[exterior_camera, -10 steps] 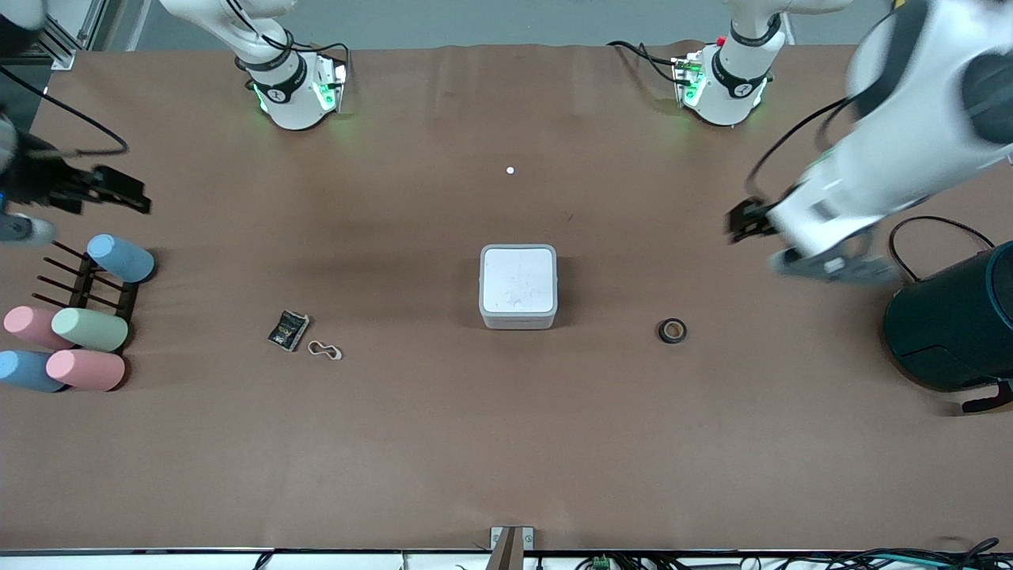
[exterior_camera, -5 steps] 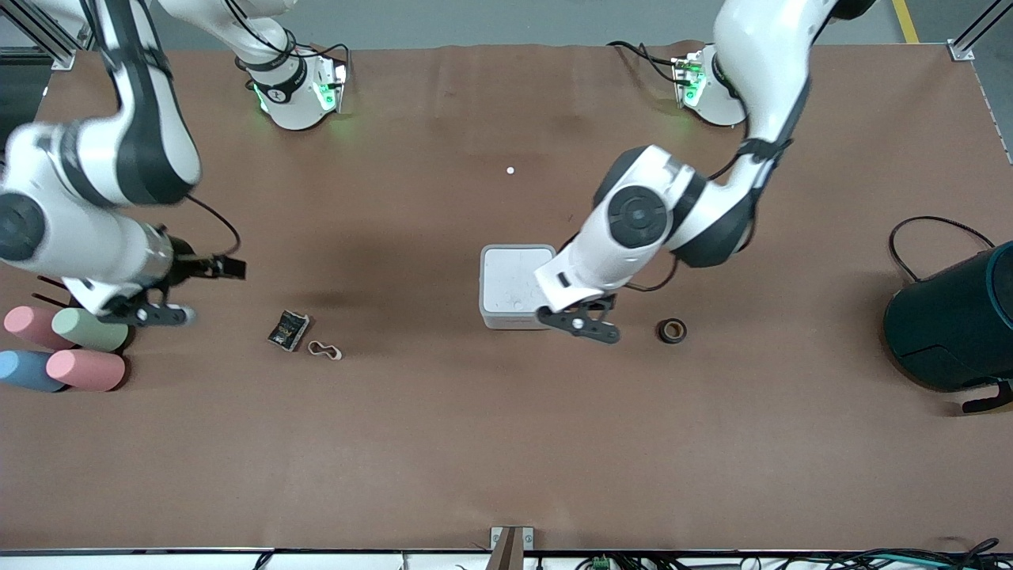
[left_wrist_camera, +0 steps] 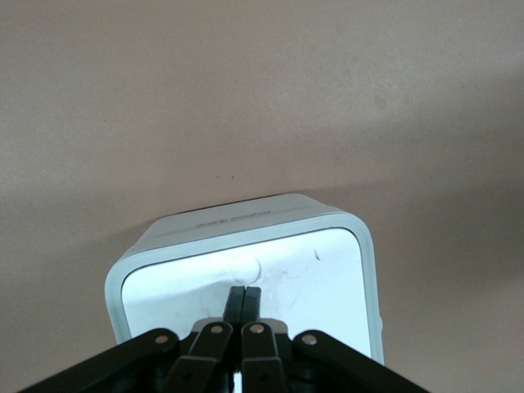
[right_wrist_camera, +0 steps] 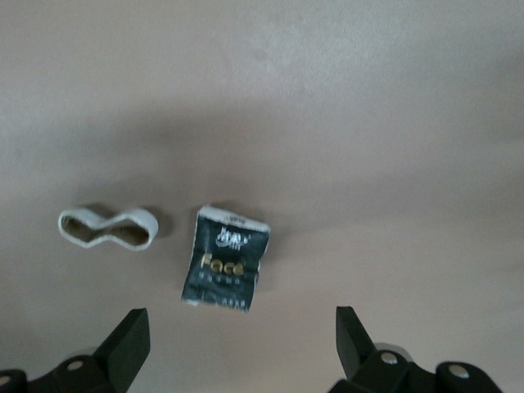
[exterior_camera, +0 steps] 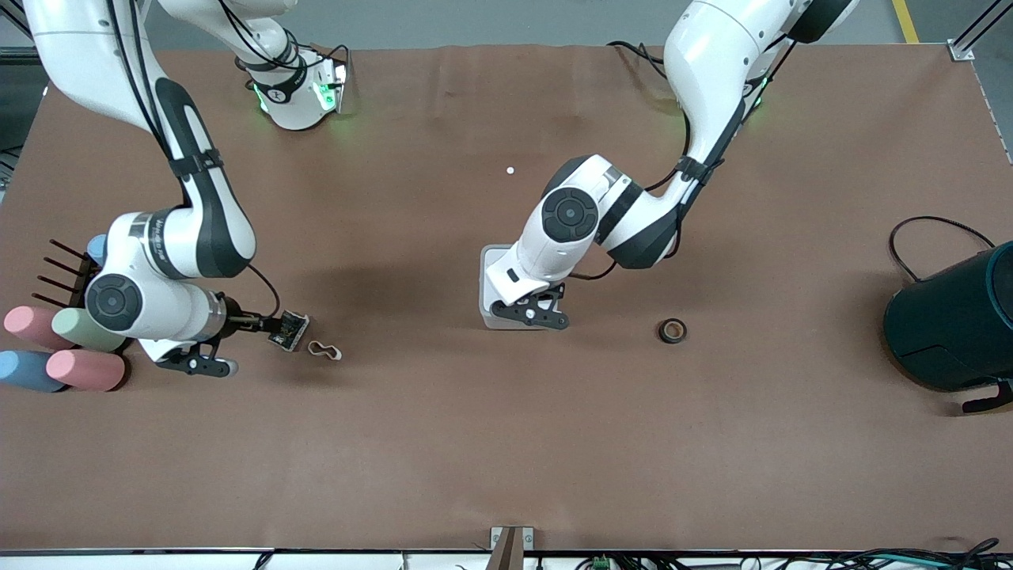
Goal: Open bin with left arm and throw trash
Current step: 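Open the bin lid with the left gripper while the right gripper grasps tissues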
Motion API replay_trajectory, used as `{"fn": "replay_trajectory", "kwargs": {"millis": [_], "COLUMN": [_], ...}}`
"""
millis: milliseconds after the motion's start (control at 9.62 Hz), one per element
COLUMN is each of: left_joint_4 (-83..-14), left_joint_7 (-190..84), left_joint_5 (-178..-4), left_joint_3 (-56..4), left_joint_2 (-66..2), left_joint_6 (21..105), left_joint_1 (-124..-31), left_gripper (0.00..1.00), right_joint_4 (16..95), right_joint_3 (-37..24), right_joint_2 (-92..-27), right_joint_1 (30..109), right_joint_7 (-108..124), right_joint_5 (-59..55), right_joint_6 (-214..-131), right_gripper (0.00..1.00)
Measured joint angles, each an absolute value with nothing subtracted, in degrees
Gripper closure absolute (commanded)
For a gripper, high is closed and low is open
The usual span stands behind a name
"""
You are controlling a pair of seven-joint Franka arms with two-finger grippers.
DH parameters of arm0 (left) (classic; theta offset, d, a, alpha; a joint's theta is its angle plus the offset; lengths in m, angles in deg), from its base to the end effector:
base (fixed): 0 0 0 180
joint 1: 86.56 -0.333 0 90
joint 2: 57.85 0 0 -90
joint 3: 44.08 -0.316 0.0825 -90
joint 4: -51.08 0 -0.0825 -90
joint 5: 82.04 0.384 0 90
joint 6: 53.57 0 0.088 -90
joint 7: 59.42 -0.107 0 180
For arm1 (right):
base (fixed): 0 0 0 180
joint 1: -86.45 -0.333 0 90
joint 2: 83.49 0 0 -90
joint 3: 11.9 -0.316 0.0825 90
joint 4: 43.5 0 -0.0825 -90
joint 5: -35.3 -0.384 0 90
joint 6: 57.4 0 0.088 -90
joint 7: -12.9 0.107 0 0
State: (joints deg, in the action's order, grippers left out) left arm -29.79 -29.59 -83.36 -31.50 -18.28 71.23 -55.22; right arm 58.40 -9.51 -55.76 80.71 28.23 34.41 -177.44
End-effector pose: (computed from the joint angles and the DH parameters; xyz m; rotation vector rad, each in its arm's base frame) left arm 0.5504 -0.4856 0.3097 2.9500 -0.2636 -0.0314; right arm 0.6362 0.0399 0.2730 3.0794 -0.3321 -0.2539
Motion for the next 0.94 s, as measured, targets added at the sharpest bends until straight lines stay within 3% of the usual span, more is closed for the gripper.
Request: {"fn": "replay_trajectory", "kwargs": {"millis": [520,728,832,936], "left_joint_4": [-29.83,-28.70,-28.51,-28.56], "left_joint_7": [-26.62,-24.54,-25.76,-31.08], "left_joint_5": [-83.17,-83.07,-82.78,-82.61], "left_joint_3": [-31.52,-32.39,-33.04,-33.06], "left_joint_2": [-16.89,-18.62,-21.17,-23.77], "left_joint_6": [73.15,64.91,59.71,55.33], "left_joint_1": [-55.21,-55.93,-58.44,-62.98], "left_gripper": [1.00,0.99,0.93,0.80], "right_joint_4": [62.23,63.61,63.78,64.14], "right_joint_3": [-9.62,-9.66,-9.70,-9.76], "right_joint_2": [-50.51,-50.46,-50.45,-50.45], "right_joint_1": [80.56,80.54,80.49,80.39], "right_joint_7": [39.54,41.05,41.32,41.36], "right_joint_5": [34.24,32.90,32.54,32.27], "right_joint_6": [-190.48,-191.91,-191.87,-191.77], "right_gripper": [0.00,0.00,0.00,0.00]}}
